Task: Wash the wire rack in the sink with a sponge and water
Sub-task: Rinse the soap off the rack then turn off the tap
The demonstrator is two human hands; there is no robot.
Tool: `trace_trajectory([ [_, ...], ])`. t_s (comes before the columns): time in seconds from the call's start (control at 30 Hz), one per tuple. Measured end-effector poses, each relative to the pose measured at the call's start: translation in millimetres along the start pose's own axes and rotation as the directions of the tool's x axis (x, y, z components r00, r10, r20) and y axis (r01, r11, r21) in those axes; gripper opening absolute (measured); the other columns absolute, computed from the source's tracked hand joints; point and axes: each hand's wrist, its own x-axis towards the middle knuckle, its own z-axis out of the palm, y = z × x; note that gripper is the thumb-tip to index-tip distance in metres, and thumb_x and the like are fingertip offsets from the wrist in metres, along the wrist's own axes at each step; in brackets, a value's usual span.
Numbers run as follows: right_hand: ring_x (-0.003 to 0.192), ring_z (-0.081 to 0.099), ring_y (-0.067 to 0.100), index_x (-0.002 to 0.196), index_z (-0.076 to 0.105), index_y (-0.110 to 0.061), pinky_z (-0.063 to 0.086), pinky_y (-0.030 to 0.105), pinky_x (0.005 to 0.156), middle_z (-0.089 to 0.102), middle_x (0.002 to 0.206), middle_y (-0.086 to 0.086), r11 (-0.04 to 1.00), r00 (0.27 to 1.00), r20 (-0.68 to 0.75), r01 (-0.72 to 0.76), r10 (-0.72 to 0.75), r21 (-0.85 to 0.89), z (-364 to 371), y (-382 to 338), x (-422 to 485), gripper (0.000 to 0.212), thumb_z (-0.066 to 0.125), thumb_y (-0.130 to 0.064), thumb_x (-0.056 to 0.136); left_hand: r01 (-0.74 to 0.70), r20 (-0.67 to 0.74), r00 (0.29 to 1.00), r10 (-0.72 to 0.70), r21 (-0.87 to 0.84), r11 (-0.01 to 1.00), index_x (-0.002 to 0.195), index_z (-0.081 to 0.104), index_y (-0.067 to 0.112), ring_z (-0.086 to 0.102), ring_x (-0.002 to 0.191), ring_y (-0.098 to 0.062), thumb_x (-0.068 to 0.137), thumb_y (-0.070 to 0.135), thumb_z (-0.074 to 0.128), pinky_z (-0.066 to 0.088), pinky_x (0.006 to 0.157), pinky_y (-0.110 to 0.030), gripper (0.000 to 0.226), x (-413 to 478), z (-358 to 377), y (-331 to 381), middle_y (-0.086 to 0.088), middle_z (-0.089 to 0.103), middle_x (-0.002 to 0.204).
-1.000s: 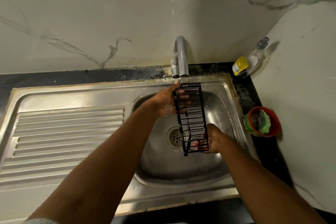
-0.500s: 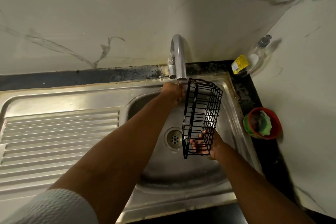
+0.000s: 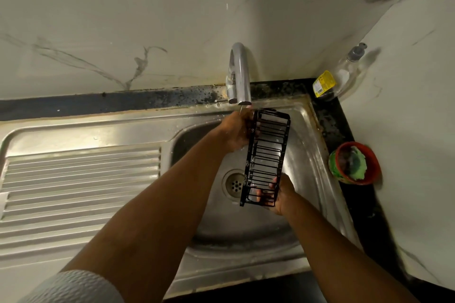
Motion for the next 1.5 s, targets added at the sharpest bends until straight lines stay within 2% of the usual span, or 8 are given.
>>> trace_trajectory([
  [0.27,0.099,0.068,0.042,0.117,0.070,-0.009,0.057,0.054,0.077,0.072,0.109,0.021,0.989,0.994,0.111,-0.007,-0.009,0.147,50,5,-29,0.050,0.027,-0.033,0.107,-0.091,0.174,0.983,0.065,0.140,0.986,0.140,0.063,0.010,0.063,0.114,-0.028,0.109,0.047,0.045,0.047,0.103,-0.044,0.051,-27,-26,-9,-0.014,0.070,0.130],
  [0.4,0.106,0.066,0.043,0.134,0.059,-0.006,0.060,0.052,0.070,0.066,0.124,0.025,0.997,0.995,0.099,0.027,-0.034,0.076,64,0,-41,0.053,0.028,-0.039,0.107,-0.117,0.032,0.993,0.113,0.316,0.942,0.122,0.066,0.004,0.077,0.081,-0.023,0.114,0.037,0.037,0.062,0.067,-0.032,0.044,-41,-34,3,-0.015,0.076,0.103],
  [0.53,0.135,0.051,0.038,0.145,0.054,-0.016,0.042,0.059,0.110,0.053,0.150,0.011,0.997,0.997,0.009,0.078,-0.078,-0.018,73,-13,-40,0.064,0.028,-0.051,0.098,-0.246,-0.111,0.952,0.284,0.272,0.930,0.112,0.063,0.007,0.075,0.071,-0.020,0.110,0.047,0.043,0.061,0.061,-0.030,0.045,-37,-32,-3,-0.012,0.076,0.090],
  [0.9,0.109,0.067,0.037,0.123,0.068,-0.004,0.044,0.036,0.081,0.070,0.120,0.018,0.469,0.758,-0.103,0.285,-0.644,-0.836,19,-57,-53,0.103,0.019,-0.088,0.088,-0.328,-0.220,0.920,0.323,0.013,0.944,0.118,0.065,0.008,0.072,0.080,-0.021,0.106,0.050,0.051,0.057,0.079,-0.038,0.046,-30,-12,-1,-0.010,0.075,0.098],
  [1.13,0.068,0.076,0.026,0.081,0.067,-0.011,0.062,0.041,0.063,0.073,0.076,0.003,0.599,0.672,-0.151,0.508,-0.725,-0.618,19,-45,-41,0.060,0.063,-0.071,0.087,-0.361,-0.212,0.910,0.356,0.012,0.932,0.109,0.066,0.012,0.070,0.070,-0.017,0.109,0.045,0.047,0.054,0.058,-0.026,0.038,-39,-8,2,-0.002,0.075,0.084],
  [1.27,0.085,0.068,0.027,0.091,0.065,-0.015,0.036,0.021,0.056,0.060,0.079,-0.006,0.347,0.401,-0.080,0.655,-0.913,-0.671,26,-47,-56,0.012,0.069,-0.027,0.092,-0.343,-0.204,0.893,0.402,0.272,0.899,0.095,0.066,0.012,0.071,0.059,-0.014,0.108,0.042,0.052,0.050,0.048,-0.022,0.036,-43,-12,-1,-0.007,0.074,0.078],
  [1.37,0.093,0.065,0.026,0.102,0.063,-0.011,0.052,0.029,0.072,0.063,0.098,0.001,-0.018,0.010,0.048,0.823,-0.999,-0.568,39,-67,-68,0.015,0.067,-0.015,0.089,-0.312,-0.127,0.909,0.397,0.424,0.850,0.094,0.068,0.006,0.071,0.058,-0.014,0.106,0.038,0.057,0.057,0.055,-0.028,0.036,-42,-16,-7,-0.008,0.073,0.074],
  [1.5,0.120,0.056,0.029,0.114,0.065,-0.008,0.041,0.041,0.100,0.060,0.125,0.010,-0.543,-0.404,0.365,0.562,-0.839,-0.624,61,-98,-101,0.035,0.066,-0.024,0.083,-0.265,-0.033,0.925,0.378,0.657,0.706,0.099,0.072,0.009,0.068,0.057,-0.006,0.106,0.037,0.058,0.056,0.056,-0.023,0.032,-41,-18,-16,-0.002,0.072,0.074],
])
